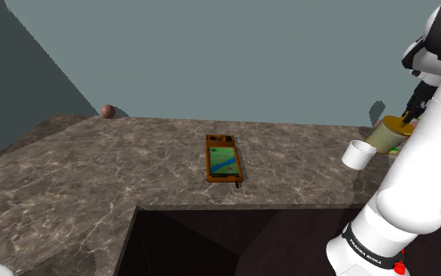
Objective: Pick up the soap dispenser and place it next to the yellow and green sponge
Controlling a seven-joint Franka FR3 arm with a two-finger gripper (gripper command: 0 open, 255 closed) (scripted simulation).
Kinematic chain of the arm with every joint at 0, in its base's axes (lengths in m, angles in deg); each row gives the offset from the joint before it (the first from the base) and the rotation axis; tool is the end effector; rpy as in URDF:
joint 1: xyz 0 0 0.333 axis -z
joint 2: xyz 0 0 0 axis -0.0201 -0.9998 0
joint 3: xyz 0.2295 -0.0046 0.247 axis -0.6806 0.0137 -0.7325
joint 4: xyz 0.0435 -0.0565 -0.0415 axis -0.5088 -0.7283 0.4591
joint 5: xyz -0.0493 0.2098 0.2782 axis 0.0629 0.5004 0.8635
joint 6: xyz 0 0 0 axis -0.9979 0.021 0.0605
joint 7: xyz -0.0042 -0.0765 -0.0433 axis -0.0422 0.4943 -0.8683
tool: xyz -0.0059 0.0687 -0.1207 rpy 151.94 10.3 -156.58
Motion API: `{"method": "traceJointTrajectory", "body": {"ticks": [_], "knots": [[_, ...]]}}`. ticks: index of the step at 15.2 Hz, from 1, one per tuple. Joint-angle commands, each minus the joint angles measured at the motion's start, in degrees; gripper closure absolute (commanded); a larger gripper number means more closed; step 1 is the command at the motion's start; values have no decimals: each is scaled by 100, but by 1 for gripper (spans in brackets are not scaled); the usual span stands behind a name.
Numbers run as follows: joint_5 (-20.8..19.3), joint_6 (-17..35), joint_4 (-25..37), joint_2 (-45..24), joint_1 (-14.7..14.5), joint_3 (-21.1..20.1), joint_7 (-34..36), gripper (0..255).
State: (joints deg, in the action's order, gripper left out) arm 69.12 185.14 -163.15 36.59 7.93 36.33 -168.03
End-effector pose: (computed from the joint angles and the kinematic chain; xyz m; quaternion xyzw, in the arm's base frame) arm 0.0471 -0.5409 0.4661 0.9894 0.1172 0.0145 0.0841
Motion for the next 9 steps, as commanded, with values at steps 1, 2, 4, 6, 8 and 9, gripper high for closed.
{"method": "traceJointTrajectory", "body": {"ticks": [1, 2, 4, 6, 8, 9], "knots": [[190, 130, -99, -135, 142, -111, -136, 255], [286, 189, -143, -206, 219, -178, -203, 255], [472, 306, -227, -342, 371, -312, -333, 255], [651, 421, -304, -470, 521, -452, -458, 255], [779, 505, -358, -561, 631, -559, -547, 255], [778, 505, -358, -561, 632, -560, -547, 255]]}}
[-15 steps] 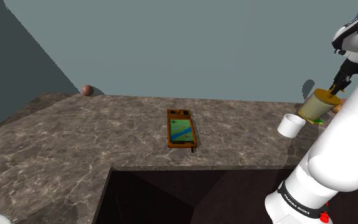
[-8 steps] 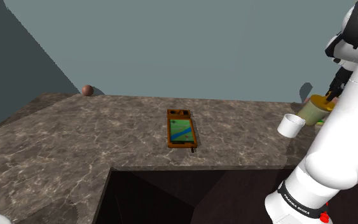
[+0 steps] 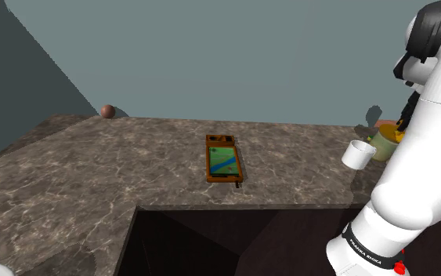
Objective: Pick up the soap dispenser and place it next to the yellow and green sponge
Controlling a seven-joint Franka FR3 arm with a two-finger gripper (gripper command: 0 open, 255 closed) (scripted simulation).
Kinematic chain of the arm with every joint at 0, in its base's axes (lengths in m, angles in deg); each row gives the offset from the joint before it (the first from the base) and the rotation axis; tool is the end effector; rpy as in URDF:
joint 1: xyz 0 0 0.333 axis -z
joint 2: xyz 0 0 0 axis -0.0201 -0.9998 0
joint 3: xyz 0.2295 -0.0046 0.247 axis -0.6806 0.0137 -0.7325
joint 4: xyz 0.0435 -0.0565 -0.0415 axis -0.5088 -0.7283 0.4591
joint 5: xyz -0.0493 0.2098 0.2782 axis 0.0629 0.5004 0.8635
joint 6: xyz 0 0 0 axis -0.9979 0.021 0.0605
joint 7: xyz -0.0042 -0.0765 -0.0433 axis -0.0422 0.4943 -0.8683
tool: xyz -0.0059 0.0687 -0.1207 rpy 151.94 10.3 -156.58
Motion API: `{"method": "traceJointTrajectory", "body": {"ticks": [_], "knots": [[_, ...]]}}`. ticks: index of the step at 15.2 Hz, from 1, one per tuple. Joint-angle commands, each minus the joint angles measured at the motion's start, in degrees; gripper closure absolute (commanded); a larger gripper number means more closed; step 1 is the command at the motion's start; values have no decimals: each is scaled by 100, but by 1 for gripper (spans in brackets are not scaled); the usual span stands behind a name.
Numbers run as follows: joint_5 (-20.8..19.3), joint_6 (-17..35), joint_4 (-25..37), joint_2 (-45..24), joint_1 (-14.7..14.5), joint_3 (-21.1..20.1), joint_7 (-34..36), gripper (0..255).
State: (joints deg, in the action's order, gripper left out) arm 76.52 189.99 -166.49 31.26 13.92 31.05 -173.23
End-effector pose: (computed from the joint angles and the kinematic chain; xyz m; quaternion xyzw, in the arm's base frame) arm 0.0511 -0.5439 0.4274 0.9893 0.1170 0.0149 0.0858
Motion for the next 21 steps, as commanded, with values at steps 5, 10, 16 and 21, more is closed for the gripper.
{"method": "traceJointTrajectory", "body": {"ticks": [5, 10, 16, 21], "knots": [[39, 20, -25, -28, 33, -31, -28, 255], [31, 5, -12, -23, 35, -24, -29, 0], [-1954, -444, 179, 1508, -1339, 998, 1335, 0], [-1795, -442, 179, 1385, -976, 673, 1225, 0]]}}
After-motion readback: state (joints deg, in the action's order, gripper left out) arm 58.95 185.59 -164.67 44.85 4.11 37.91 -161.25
